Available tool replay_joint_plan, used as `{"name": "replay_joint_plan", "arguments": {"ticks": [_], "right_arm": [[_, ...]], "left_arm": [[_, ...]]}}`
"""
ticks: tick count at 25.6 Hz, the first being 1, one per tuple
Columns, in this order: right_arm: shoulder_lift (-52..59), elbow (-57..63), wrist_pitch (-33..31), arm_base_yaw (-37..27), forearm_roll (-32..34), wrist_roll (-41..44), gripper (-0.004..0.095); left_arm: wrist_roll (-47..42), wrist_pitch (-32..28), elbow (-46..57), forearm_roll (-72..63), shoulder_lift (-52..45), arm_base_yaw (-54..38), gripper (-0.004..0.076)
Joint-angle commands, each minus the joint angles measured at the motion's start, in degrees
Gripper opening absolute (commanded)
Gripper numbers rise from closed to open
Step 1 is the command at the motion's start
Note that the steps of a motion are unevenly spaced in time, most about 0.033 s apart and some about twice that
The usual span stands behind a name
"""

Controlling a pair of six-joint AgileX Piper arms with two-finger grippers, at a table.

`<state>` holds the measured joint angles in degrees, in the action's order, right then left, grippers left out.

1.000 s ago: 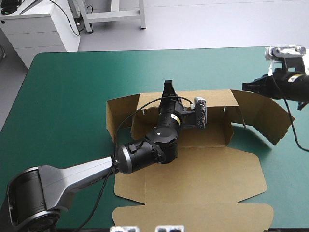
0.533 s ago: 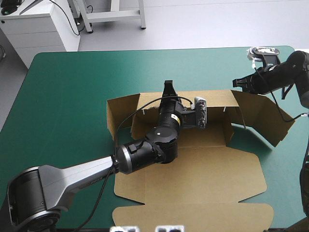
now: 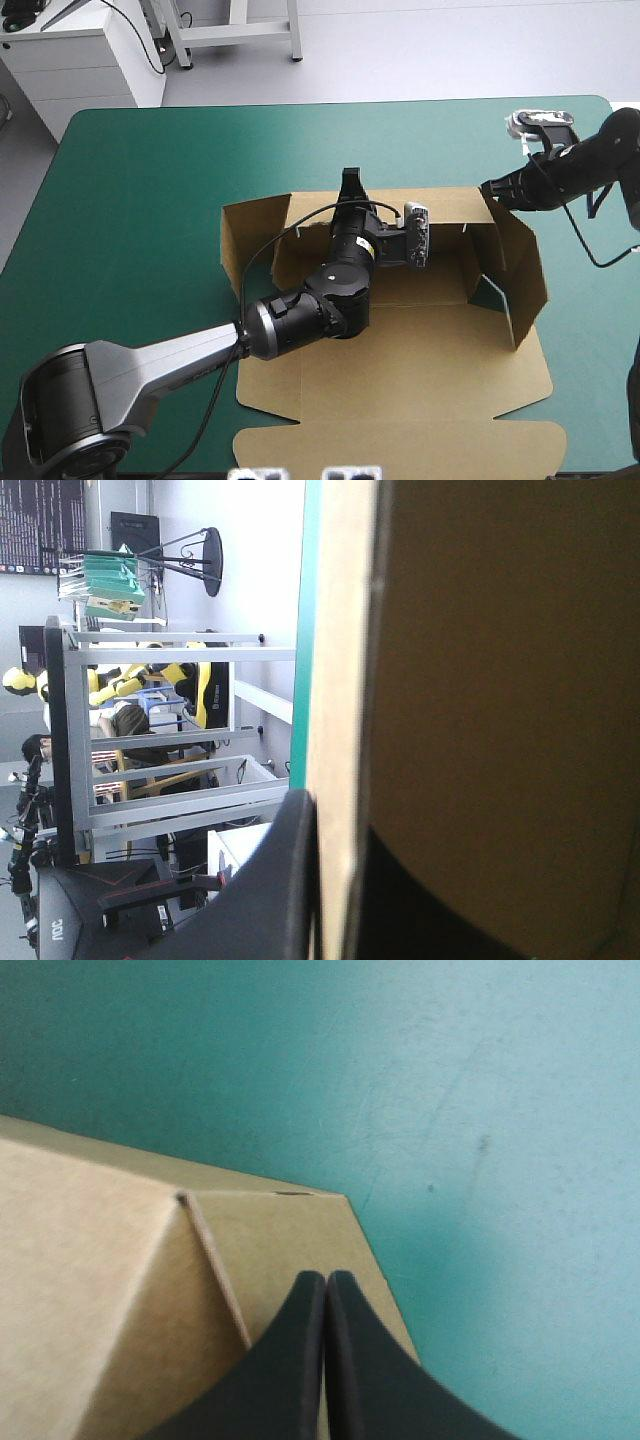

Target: Fold the box

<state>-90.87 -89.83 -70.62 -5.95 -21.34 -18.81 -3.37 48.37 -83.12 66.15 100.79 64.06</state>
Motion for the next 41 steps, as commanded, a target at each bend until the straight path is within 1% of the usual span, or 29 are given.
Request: {"name": "replay_joint_plan", "arguments": {"ticks": [1,4,5,7,8,9,10,11,13,16,19,23,26,31,34,37,41], "right_arm": [[5.06,3.82,0.01,-0.13,-5.30,-3.45,-0.0014],[9.33,13.98,6.82,-0.13,-11.76,-9.23,-0.0014],[10.03,15.85,7.84,-0.13,-13.03,-10.68,-0.0014],[11.43,21.48,11.08,-0.13,-17.45,-16.48,-0.0014],[11.86,24.90,13.00,-0.13,-23.85,-22.23,-0.0014],[12.12,28.32,14.22,-0.13,-31.65,-28.75,-0.0014],[12.25,30.19,14.47,-0.13,-36.15,-32.79,-0.0014],[12.45,33.37,14.63,-0.13,-42.28,-38.24,-0.0014],[12.47,36.29,14.63,-0.13,-45.43,-40.68,-0.0014],[12.50,40.49,14.40,-0.13,-45.71,-42.99,-0.0014],[13.40,42.13,12.55,-0.13,-45.71,-43.12,-0.0014],[16.56,42.42,11.05,-0.13,-44.56,-40.32,-0.0012],[20.45,42.42,10.20,-0.13,-41.20,-36.43,-0.0012],[27.73,42.42,8.24,-0.13,-32.50,-29.06,-0.0012],[31.02,42.42,7.58,-0.13,-30.31,-26.91,-0.0012],[34.02,42.42,8.28,-0.13,-28.99,-25.03,-0.0012],[37.67,42.30,10.90,-0.13,-24.50,-17.58,-0.0012]], "left_arm": [[-0.76,-0.76,-1.49,2.51,-1.87,0.14,-0.0008],[-0.76,-0.87,-1.49,2.50,-1.33,0.14,-0.0008],[-0.76,-0.87,-1.49,2.51,-1.33,0.14,-0.0008],[-0.76,-0.87,-1.49,2.51,-1.33,0.14,-0.0008],[-0.76,-0.87,-1.49,2.51,-1.33,0.14,-0.0008],[-0.76,-0.98,-1.49,2.51,-1.33,0.14,-0.0008],[-0.76,-0.98,-1.49,2.51,-1.33,0.14,-0.0008],[-0.76,-0.98,-1.49,2.51,-1.33,0.14,-0.0008],[-0.76,-1.07,-1.49,2.51,-1.33,0.14,-0.0008],[-0.76,-1.07,-1.49,2.51,-1.33,0.14,-0.0008],[-0.76,-1.07,-1.49,2.51,-1.33,0.14,-0.0008],[-0.76,-1.11,-1.49,2.51,-1.33,0.14,-0.0008],[-0.76,-1.11,-1.49,2.51,-1.33,0.14,-0.0008],[-0.76,-1.11,-1.49,2.51,-1.33,0.14,-0.0008],[-0.76,-1.11,-1.49,2.51,-1.33,0.14,-0.0008],[-0.76,-1.03,-1.49,2.51,-1.33,0.14,-0.0008],[-0.76,-1.03,-1.49,2.51,-1.33,0.14,-0.0008]]}}
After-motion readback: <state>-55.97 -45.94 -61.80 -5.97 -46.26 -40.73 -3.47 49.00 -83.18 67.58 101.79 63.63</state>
